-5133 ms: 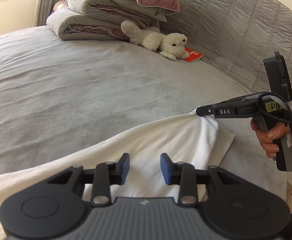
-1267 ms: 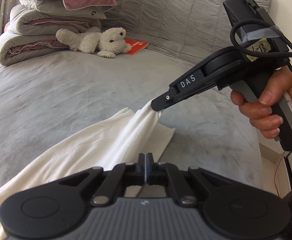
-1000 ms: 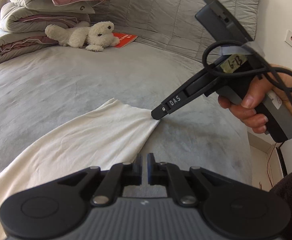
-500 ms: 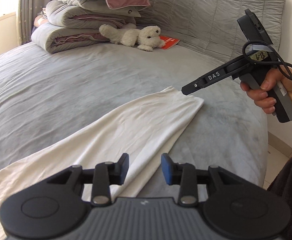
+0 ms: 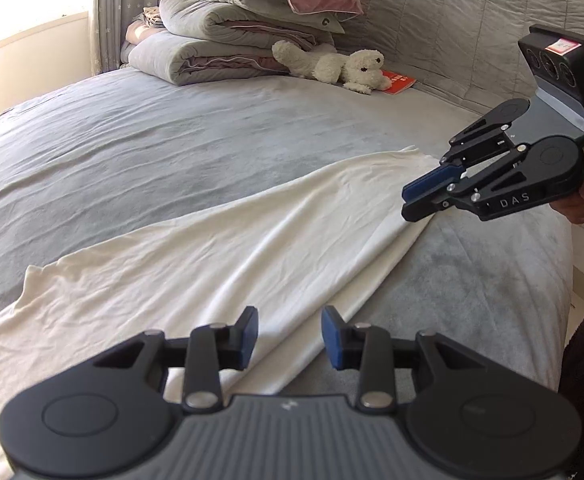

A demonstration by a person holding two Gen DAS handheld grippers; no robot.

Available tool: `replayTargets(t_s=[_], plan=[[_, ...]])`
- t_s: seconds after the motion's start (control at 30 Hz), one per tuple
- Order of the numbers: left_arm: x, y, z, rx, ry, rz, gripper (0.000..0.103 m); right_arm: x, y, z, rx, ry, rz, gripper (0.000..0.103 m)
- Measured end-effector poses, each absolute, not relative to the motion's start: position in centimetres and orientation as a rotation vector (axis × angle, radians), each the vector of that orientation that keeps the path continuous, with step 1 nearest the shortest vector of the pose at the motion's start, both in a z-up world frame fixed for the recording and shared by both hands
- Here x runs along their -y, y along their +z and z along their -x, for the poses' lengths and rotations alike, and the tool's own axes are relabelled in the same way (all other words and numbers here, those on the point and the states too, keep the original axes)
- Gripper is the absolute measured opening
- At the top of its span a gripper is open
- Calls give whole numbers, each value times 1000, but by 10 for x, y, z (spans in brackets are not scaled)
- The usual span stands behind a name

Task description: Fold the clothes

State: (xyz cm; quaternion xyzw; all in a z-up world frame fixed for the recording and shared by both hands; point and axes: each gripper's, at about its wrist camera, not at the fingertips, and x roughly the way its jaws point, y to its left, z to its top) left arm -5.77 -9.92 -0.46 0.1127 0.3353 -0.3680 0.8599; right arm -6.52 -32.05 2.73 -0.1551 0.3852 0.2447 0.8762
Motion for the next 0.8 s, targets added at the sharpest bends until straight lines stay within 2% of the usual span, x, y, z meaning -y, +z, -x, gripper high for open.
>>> replayTargets(t_s=[0.13, 0.37, 0.5, 0.53, 0.57, 0.6, 0.8], plan=[[107, -10, 55, -684, -777, -293, 31, 295, 18, 69, -789, 577, 426, 32], [113, -12, 48, -661, -782, -322, 19, 278, 9, 69, -737, 606, 493, 32], [109, -12, 43, -673, -791, -283, 6, 271, 2, 68, -712, 619, 514, 32], [107, -12, 42, -680, -793, -269, 5, 269, 0, 68, -703, 619, 520, 29], [106, -11, 41, -686, -796, -255, 5, 267, -1, 68, -696, 618, 527, 16], [104, -11, 39, -693, -799, -241, 4, 266, -3, 67, -693, 615, 530, 8], [94, -2, 35, -727, -862, -176, 3, 281, 10, 68, -705, 656, 416, 4]])
